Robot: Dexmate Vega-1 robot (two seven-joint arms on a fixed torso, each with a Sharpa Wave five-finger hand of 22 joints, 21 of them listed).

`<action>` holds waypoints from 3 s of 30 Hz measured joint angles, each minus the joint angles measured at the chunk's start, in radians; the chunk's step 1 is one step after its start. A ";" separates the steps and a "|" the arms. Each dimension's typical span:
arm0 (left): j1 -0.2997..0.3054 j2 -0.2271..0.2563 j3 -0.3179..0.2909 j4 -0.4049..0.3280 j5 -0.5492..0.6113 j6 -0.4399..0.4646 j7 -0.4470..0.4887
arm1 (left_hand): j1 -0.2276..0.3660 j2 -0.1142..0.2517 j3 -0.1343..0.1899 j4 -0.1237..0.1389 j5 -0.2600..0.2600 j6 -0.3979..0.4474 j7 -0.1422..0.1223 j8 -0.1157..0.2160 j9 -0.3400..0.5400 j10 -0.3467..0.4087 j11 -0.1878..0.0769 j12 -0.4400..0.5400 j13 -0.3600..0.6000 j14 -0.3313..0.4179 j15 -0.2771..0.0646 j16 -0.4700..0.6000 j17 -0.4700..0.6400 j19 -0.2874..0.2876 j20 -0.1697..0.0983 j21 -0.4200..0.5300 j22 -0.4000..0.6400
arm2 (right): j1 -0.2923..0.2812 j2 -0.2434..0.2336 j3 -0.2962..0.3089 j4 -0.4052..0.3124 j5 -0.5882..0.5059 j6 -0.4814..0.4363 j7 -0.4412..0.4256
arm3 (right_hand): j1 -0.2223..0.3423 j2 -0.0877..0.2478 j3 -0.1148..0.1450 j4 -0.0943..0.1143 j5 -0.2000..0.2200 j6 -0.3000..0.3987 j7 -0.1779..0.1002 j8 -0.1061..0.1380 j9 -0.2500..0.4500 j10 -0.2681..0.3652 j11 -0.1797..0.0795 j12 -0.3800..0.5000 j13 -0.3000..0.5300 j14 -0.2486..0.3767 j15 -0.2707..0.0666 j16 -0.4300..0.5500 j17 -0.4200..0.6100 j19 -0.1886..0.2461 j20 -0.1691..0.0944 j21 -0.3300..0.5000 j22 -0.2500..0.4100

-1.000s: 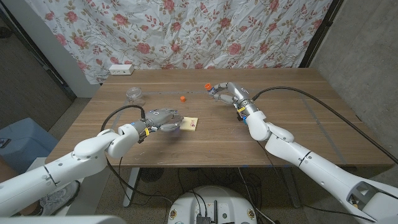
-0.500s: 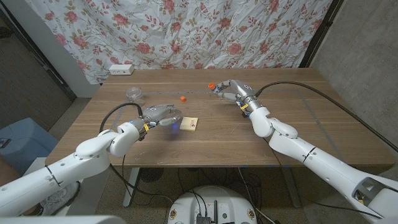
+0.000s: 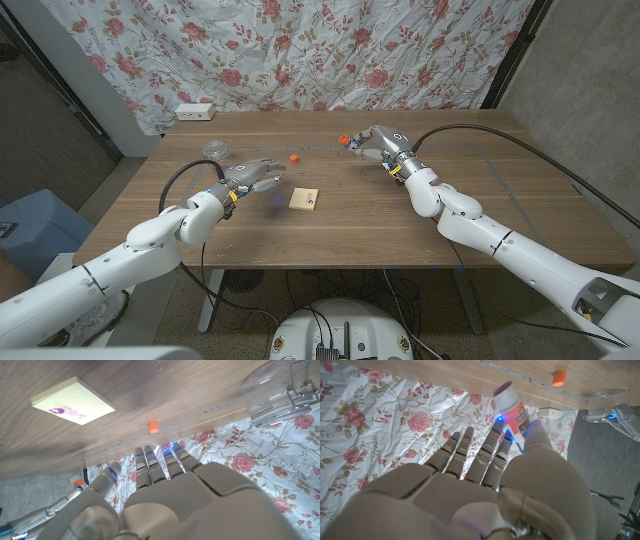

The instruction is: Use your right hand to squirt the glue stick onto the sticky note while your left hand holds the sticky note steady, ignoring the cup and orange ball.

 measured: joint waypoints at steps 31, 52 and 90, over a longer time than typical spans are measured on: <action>-0.026 -0.147 -0.029 0.087 -0.214 0.040 0.190 | 0.012 0.004 -0.008 -0.022 0.000 -0.017 0.006 -0.005 0.000 -0.020 0.009 -0.005 0.000 0.000 0.000 0.000 0.000 0.009 -0.002 0.000 0.000 | 0.104 -0.048 -0.080 0.063 -0.245 -0.037 0.071 | 0.000 0.000 0.000 0.000 -0.001 0.000 0.000 0.002 0.000 0.000 0.000 0.000 0.000 0.000 0.000 0.000 0.000 0.011 0.003 0.000 0.000; -0.055 -0.262 -0.053 0.188 -0.426 -0.061 0.295 | 0.024 0.010 -0.013 -0.044 -0.005 -0.022 0.012 -0.005 0.000 -0.027 0.016 -0.005 0.000 0.000 0.000 0.000 0.000 0.009 -0.002 0.000 0.000 | 0.171 -0.073 -0.131 0.136 -0.358 -0.003 0.116 | 0.000 0.000 0.000 0.000 -0.001 0.000 0.000 0.005 0.005 0.000 0.000 0.000 0.000 0.004 0.004 0.008 0.000 0.014 0.000 0.000 0.000; -0.088 -0.432 -0.088 0.382 -0.718 -0.273 0.379 | 0.024 0.010 -0.024 -0.046 -0.004 -0.038 0.020 -0.005 0.000 -0.041 0.023 -0.005 0.000 -0.013 0.005 0.000 0.005 0.009 -0.002 0.000 0.000 | 0.261 -0.059 -0.200 0.288 -0.398 0.069 0.188 | -0.002 -0.013 -0.007 -0.007 0.004 -0.018 0.000 0.000 0.004 -0.014 -0.004 -0.004 0.000 0.004 0.004 0.002 -0.010 0.025 -0.004 0.000 0.000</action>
